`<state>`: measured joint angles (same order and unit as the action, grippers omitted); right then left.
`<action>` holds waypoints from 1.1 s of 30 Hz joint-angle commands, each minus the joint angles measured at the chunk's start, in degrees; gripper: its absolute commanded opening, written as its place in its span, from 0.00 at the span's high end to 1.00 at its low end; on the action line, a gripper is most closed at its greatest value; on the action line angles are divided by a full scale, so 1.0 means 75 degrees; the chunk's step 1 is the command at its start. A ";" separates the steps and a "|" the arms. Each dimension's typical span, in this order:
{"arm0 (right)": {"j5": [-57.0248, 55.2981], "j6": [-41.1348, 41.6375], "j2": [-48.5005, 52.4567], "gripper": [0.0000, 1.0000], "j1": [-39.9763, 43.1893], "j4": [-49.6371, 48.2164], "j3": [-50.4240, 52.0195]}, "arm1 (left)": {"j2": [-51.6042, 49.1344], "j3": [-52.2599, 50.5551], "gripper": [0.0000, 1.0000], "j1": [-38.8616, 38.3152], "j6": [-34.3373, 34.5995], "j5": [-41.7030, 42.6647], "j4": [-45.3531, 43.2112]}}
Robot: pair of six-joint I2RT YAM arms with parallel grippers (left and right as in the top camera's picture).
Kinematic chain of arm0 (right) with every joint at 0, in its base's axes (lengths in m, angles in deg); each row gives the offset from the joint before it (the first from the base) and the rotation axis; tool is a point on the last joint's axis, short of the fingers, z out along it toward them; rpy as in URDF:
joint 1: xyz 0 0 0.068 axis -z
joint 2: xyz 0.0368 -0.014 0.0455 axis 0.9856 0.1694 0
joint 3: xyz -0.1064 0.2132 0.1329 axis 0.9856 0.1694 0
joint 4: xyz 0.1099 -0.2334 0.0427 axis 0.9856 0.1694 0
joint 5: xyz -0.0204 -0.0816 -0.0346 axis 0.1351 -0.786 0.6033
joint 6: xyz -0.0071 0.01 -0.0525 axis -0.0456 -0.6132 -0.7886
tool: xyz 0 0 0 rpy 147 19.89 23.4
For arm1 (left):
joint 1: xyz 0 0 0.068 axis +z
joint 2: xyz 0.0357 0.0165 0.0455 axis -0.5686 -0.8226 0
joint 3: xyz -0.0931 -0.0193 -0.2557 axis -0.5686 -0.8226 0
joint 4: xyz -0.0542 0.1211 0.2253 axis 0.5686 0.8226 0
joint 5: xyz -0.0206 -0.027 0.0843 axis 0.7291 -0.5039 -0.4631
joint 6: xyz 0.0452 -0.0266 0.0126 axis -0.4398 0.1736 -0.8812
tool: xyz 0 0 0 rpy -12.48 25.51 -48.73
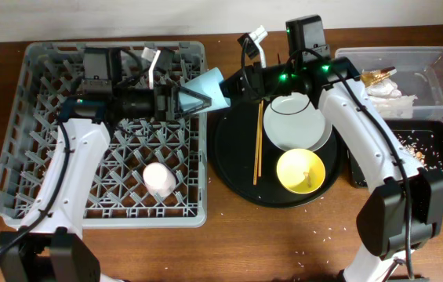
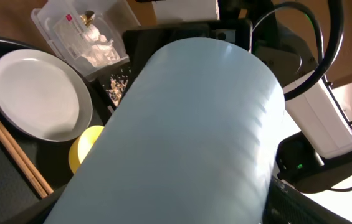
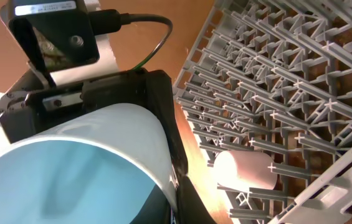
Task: Sort waste into correct bins and load items into the dishwasher rack
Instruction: 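Place blue cup upside down in rack with left gripper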
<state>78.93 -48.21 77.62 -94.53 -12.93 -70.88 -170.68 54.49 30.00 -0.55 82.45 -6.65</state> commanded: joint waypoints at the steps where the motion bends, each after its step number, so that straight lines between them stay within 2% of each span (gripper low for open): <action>1: -0.0230 -0.0061 0.0041 0.96 0.0096 0.0096 -0.0026 | -0.0009 -0.0047 0.18 0.0294 0.0015 0.0146 -0.0067; 6: -0.0938 -0.0137 0.0041 0.96 -0.0318 0.0434 -0.0026 | -0.0009 -0.0047 0.18 0.0294 0.0015 0.0154 -0.0154; 10: -0.0935 0.0504 0.0041 0.96 -0.0344 -0.0664 -0.0026 | -0.0009 -0.0047 0.18 0.0294 0.0015 0.0323 -0.0181; 12: -0.0933 0.0519 0.0041 0.96 -0.0347 -0.0720 -0.0026 | -0.0009 -0.0047 0.19 0.0294 0.0015 0.0350 -0.0181; 13: -0.0935 0.0475 0.0041 0.87 -0.0347 -0.0612 -0.0026 | -0.0009 -0.0047 0.25 0.0294 0.0015 0.0347 -0.0181; 14: -0.0938 0.0458 0.0041 0.48 -0.0347 -0.0498 -0.0026 | -0.0009 -0.0047 0.32 0.0294 0.0015 0.0344 -0.0184; 15: -0.0938 0.0452 0.0041 0.37 -0.0347 -0.0455 -0.0026 | -0.0009 -0.0047 0.43 0.0294 0.0015 0.0306 -0.0184; 17: -0.0935 0.0277 0.0041 0.30 -0.0344 -0.0423 -0.0026 | -0.0009 -0.0047 0.44 0.0294 0.0015 0.0184 -0.0184; 22: -0.0970 0.0256 0.0041 0.28 -0.0326 -0.0423 -0.0026 | -0.0009 -0.0047 0.44 0.0294 0.0012 -0.0154 -0.0189; 24: -0.1329 0.0143 0.0041 0.24 -0.0169 -0.0329 -0.0026 | -0.0009 -0.0044 0.45 0.0341 0.0015 -0.0542 -0.0189; 28: -0.2366 -0.0565 0.0041 0.00 0.0793 0.0685 -0.0026 | -0.0006 -0.0041 0.45 0.0565 0.0015 -0.1859 -0.0146; 31: -0.2521 -0.0831 0.0041 0.02 0.1443 0.1224 -0.0026 | -0.0006 0.0111 0.46 0.0557 0.0009 -0.3045 0.0481; 33: -0.2830 -0.0947 0.0041 0.01 0.1664 0.1515 -0.0026 | -0.0006 0.0548 0.46 0.0557 -0.0291 -0.4296 0.1536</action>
<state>61.07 -52.85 77.75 -83.34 -3.21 -70.86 -170.77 54.58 33.98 0.01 63.76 -1.51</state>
